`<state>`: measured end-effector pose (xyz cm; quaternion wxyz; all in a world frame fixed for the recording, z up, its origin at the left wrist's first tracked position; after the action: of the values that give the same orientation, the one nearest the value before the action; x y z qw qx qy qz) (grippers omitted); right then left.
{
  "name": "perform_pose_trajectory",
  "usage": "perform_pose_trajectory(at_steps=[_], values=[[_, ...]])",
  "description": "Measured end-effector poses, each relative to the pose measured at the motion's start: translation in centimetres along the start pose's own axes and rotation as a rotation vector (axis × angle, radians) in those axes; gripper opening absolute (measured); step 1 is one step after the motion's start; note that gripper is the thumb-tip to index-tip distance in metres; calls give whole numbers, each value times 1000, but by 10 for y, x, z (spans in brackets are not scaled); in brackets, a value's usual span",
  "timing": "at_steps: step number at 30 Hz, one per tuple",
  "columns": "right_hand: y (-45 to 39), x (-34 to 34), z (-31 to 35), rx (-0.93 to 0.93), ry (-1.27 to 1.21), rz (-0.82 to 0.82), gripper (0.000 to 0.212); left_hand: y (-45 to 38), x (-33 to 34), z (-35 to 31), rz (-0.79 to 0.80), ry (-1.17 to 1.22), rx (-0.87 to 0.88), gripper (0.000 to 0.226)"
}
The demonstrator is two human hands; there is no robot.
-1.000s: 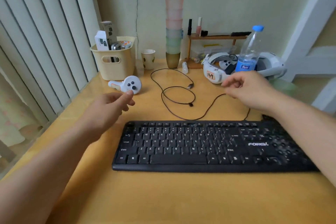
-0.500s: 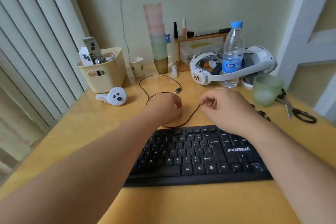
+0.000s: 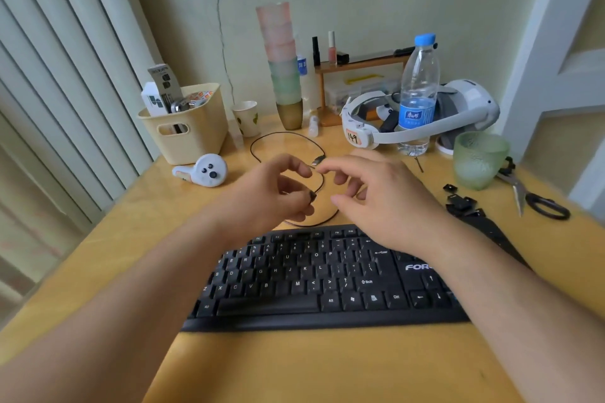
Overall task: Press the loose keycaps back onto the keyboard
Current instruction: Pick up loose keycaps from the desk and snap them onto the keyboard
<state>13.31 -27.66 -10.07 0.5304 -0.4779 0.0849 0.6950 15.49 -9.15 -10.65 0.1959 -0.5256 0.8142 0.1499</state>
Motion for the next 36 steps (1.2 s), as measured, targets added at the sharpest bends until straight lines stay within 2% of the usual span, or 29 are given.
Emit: perform_pose_trajectory(at_steps=[3,7,9,15,22,26,32,36], values=[[-3,11,9,-27,1,25,45,13,5,5,11,52,3,36],[-6,20,15,-83,-10,39,28,23,5,9,-35,139,38,35],[-7,22,15,-93,-21,37,26,27,5,9,-49,197,45,36],[-6,16,9,-83,-128,-55,22,29,4,9,-59,272,83,43],[-3,12,9,-54,-172,-124,21,26,6,10,-63,346,167,18],[-2,14,8,-28,-182,-143,23,25,8,11,-92,435,173,13],[-2,12,13,-123,-85,-155,19,24,13,15,-45,566,100,15],[-2,13,19,-221,41,-147,33,23,13,17,-25,556,76,27]])
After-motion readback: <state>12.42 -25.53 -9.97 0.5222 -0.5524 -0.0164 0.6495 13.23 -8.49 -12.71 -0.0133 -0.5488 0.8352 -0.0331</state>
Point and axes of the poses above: each hand's wrist, its own y-axis away from the middle knuckle, its own x-axis out of the palm, z = x × y, the point moved 5 cm from there along -y, towards the middle knuckle, and after that the axes turned 8 degrees about z, right-handed, at the moved point
